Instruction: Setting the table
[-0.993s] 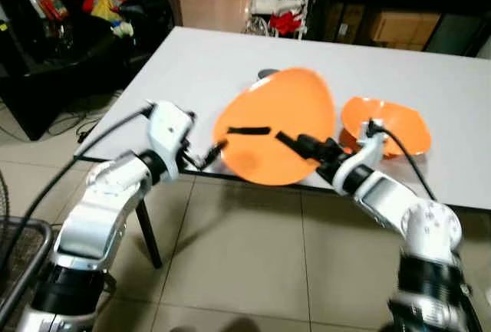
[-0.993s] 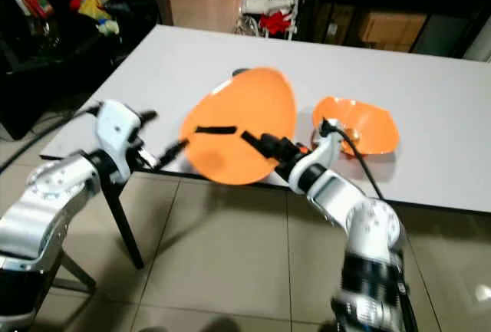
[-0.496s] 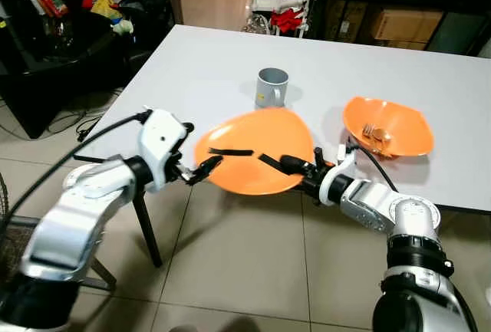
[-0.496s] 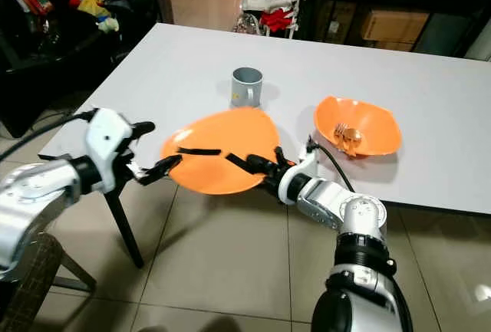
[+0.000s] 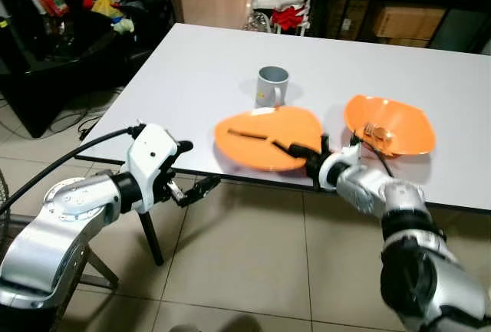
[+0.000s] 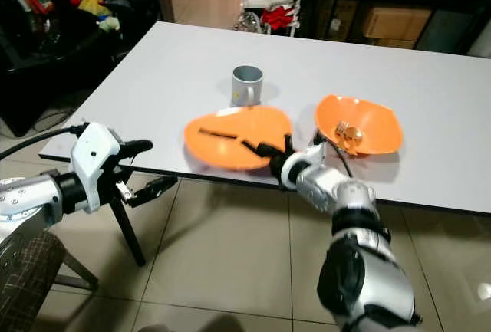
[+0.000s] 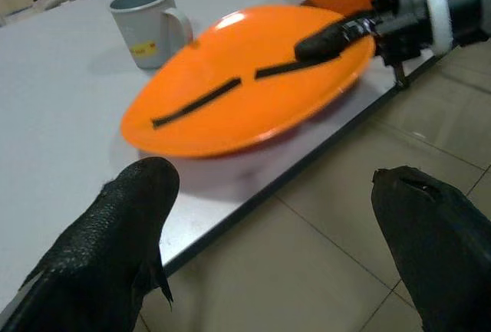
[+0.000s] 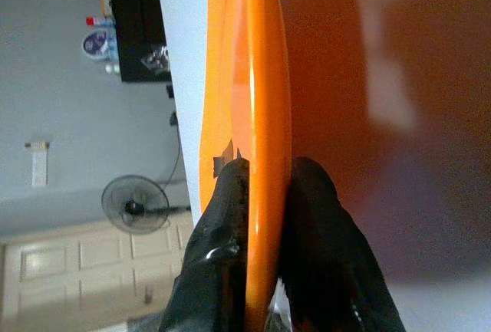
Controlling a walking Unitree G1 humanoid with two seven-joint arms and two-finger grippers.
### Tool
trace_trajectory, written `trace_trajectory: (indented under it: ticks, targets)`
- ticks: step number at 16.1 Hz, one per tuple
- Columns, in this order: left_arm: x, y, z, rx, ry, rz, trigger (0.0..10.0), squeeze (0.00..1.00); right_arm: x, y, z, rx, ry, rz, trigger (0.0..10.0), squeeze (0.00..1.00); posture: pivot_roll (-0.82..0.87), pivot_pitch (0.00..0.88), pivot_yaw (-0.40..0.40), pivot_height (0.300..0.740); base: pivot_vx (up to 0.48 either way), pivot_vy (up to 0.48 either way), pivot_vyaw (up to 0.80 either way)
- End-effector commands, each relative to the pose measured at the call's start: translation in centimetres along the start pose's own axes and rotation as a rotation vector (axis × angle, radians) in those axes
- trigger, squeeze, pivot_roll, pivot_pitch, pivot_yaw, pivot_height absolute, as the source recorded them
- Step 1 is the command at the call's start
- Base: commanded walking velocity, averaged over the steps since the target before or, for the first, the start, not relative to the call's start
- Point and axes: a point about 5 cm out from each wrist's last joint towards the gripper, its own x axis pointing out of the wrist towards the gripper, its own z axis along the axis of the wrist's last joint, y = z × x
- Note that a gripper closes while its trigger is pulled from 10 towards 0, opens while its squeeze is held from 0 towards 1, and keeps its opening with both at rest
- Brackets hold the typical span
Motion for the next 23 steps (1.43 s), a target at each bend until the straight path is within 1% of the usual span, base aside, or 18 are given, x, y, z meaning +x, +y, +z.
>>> trace_trajectory:
  ticks: [1, 2, 4, 8, 9, 10, 13, 16, 18, 19, 20, 22, 23]
  targets:
    - [-0.5, -0.1, 0.5, 0.011, -0.010, 0.015, 10.0, 0.00, 0.2, 1.4, 1.1, 0.012, -0.066, 0.055, 10.0, 0.00, 0.16, 0.000, -0.010, 0.740, 0.000, 0.000, 0.00]
    - [-0.6, -0.2, 0.5, 0.009, -0.007, 0.015, 10.0, 0.00, 0.2, 1.5, 1.3, 0.022, -0.081, 0.056, 10.0, 0.00, 0.16, 0.000, -0.009, 0.740, 0.000, 0.000, 0.00]
    - [-1.0, -0.7, 0.5, -0.001, 0.006, 0.008, 10.0, 0.00, 0.6, 1.9, 1.6, 0.004, -0.115, 0.042, 10.0, 0.00, 0.17, 0.000, -0.006, 0.740, 0.000, 0.000, 0.00]
    - [-1.2, -1.1, 0.4, -0.009, 0.015, 0.013, 10.0, 0.00, 1.0, 1.9, 1.8, -0.006, -0.173, 0.026, 10.0, 0.00, 0.18, 0.000, -0.010, 0.740, 0.000, 0.000, 0.00]
    - [-1.3, -1.2, 0.4, -0.013, 0.019, 0.017, 10.0, 0.00, 1.1, 1.4, 1.6, -0.008, -0.176, 0.010, 10.0, 0.98, 0.18, 0.000, -0.012, 0.740, 0.000, 0.000, 0.00]
    - [-1.3, -1.2, 0.4, -0.015, 0.019, 0.018, 10.0, 0.00, 1.1, 1.2, 1.5, -0.010, -0.174, 0.004, 10.0, 1.00, 0.18, 0.000, -0.012, 0.740, 0.000, 0.000, 0.00]
    - [-0.9, -1.2, 0.6, -0.018, 0.007, 0.021, 10.0, 0.00, 0.6, 0.2, 2.1, 0.011, -0.207, -0.014, 10.0, 1.00, 0.17, 0.000, -0.012, 0.740, 0.000, 0.000, 0.00]
    - [-0.4, -1.2, 0.7, -0.020, -0.005, 0.017, 10.0, 0.00, 0.0, -0.4, 2.6, -0.048, -0.211, -0.046, 10.0, 1.00, 0.14, 0.000, 0.000, 0.740, 0.000, 0.000, 0.00]
    - [0.2, -1.2, 0.7, -0.019, -0.014, 0.008, 10.0, 0.00, -0.5, -0.8, 3.0, -0.065, -0.196, -0.053, 10.0, 1.00, 0.13, 0.000, 0.004, 0.740, 0.000, 0.000, 0.00]
    - [0.7, -1.2, 0.8, -0.020, -0.024, 0.001, 10.0, 0.00, -1.2, -1.7, 3.2, -0.087, -0.181, -0.084, 10.0, 1.00, 0.12, 0.000, 0.006, 0.740, 0.000, 0.000, 0.00]
    - [0.9, -1.3, 0.9, -0.020, -0.028, -0.004, 10.0, 0.00, -1.6, -2.1, 3.2, -0.108, -0.164, -0.100, 10.0, 1.00, 0.12, 0.000, 0.009, 0.740, 0.000, 0.000, 0.00]
    - [1.3, -1.3, 0.8, -0.018, -0.031, -0.009, 10.0, 0.00, -2.4, -2.7, 3.0, -0.148, -0.124, -0.113, 10.0, 1.00, 0.11, 0.000, 0.009, 0.740, 0.000, 0.000, 0.00]
    - [1.3, -1.3, 0.8, -0.016, -0.032, -0.009, 10.0, 0.00, -2.5, -2.8, 2.9, -0.155, -0.122, -0.112, 10.0, 1.00, 0.11, 0.000, 0.009, 0.740, 0.000, 0.000, 0.00]
